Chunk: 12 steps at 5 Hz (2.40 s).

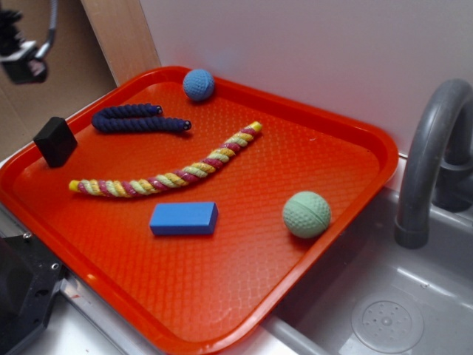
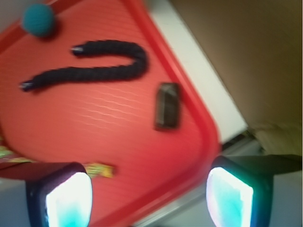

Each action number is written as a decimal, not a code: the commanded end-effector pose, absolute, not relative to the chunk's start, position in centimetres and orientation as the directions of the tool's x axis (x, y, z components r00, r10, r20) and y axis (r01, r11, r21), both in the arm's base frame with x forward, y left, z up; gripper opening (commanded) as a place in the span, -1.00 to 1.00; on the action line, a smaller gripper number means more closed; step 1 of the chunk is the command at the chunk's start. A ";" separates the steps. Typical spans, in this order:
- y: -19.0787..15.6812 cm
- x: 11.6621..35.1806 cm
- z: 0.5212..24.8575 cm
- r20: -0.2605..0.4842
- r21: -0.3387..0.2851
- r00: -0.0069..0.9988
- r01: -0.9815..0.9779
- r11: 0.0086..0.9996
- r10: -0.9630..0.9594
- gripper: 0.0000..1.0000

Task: Grab the black box.

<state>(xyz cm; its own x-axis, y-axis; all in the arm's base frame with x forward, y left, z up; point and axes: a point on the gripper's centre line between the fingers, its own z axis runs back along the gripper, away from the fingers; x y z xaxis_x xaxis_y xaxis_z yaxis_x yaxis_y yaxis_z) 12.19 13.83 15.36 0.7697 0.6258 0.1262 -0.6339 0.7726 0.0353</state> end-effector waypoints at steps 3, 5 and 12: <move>16.6 14.0 8.7 0.061 -0.009 0.792 -0.609 0.793 0.608 1.00; 15.6 18.3 4.4 0.009 0.078 0.805 -0.592 0.802 0.593 1.00; 0.9 13.1 25.8 0.073 -0.001 0.995 -0.062 0.998 0.062 -1.00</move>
<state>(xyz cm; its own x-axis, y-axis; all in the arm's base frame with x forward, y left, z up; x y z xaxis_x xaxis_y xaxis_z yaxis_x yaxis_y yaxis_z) 14.34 -0.05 25.07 0.9972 0.0686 0.0290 -0.0685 0.9976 -0.0035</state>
